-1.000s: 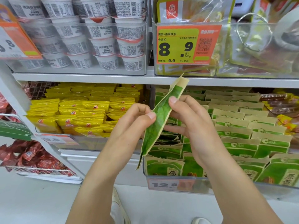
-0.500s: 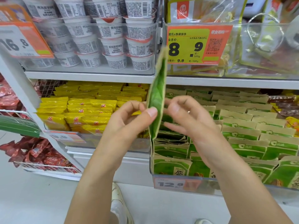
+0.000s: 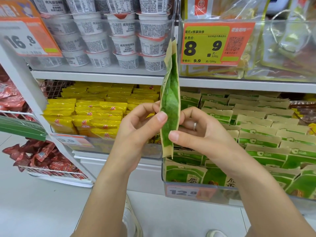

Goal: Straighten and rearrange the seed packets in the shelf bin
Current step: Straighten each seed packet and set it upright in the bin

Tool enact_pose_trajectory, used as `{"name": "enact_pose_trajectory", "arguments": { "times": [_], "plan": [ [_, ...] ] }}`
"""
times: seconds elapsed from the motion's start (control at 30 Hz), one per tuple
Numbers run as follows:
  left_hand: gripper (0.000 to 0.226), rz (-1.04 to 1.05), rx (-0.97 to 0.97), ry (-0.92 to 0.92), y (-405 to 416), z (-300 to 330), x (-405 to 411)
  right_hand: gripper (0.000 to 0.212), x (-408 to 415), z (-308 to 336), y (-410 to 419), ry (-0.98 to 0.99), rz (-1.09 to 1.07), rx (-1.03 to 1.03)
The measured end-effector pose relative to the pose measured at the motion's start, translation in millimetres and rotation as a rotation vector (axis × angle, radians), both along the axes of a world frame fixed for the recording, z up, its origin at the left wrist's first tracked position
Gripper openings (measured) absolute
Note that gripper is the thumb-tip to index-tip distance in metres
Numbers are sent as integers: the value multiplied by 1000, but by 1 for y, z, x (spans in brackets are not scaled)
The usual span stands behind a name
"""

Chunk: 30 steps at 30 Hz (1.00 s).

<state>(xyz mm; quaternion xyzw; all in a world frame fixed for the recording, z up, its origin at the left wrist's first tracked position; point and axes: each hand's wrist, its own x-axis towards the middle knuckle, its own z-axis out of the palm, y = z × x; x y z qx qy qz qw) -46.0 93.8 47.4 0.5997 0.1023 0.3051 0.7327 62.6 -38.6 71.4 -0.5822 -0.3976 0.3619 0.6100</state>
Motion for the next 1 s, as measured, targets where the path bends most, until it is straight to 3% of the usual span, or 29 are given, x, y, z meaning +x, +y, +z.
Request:
{"name": "enact_pose_trajectory", "arguments": {
  "times": [0.17, 0.4, 0.47, 0.6, 0.7, 0.77, 0.9, 1.0],
  "plan": [
    [60, -14, 17, 31, 0, -2, 0, 40, 3, 2, -4, -18, 37, -20],
    [43, -44, 12, 48, -2, 2, 0, 30, 3, 2, -3, -144, -50, -35],
    [34, -15, 65, 56, -2, 6, -1, 30, 3, -3, -2, -269, -148, -55],
    [40, 63, 134, 56, -15, 18, -2, 35, -4, -12, 1, -795, -457, -86],
    [33, 219, 242, 24, -21, 19, 0, 40, -8, -14, 4, -891, -457, -95],
    [25, 254, 224, -15, -19, 20, -1, 39, -8, -10, 3, -786, -444, -62],
    [20, 152, 95, 32, -8, 19, -6, 42, -2, 2, -1, -238, -434, 130],
    [26, 77, 156, 112, -3, 13, -7, 34, 2, 9, -3, -56, -356, 144]
  ]
}}
